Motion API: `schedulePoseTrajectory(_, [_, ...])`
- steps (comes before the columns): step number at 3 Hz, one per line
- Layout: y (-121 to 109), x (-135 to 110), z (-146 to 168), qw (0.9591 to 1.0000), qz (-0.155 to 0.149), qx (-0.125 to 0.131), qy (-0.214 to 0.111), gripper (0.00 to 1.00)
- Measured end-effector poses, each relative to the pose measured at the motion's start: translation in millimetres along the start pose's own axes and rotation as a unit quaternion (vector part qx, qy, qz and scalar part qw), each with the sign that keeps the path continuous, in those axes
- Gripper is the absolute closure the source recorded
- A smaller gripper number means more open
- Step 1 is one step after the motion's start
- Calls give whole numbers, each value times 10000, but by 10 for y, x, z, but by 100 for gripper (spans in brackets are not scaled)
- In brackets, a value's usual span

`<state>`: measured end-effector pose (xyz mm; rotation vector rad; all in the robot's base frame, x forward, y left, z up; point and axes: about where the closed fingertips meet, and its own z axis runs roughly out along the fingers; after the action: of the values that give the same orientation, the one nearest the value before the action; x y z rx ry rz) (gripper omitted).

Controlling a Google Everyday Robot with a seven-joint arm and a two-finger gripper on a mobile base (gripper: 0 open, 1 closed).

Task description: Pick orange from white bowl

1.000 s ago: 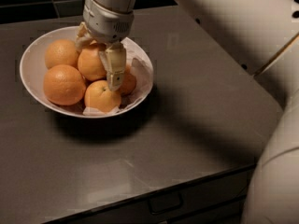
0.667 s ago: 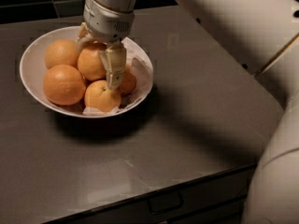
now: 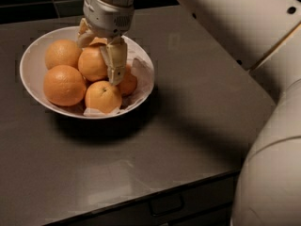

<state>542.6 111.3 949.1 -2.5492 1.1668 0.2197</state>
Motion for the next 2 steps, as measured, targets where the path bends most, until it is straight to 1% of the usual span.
schedulePoseTrajectory(1, [-62, 28, 4, 10000, -45, -16, 38, 22])
schedulePoseTrajectory(2, [-93, 48, 27, 9999, -91, 68, 106, 23])
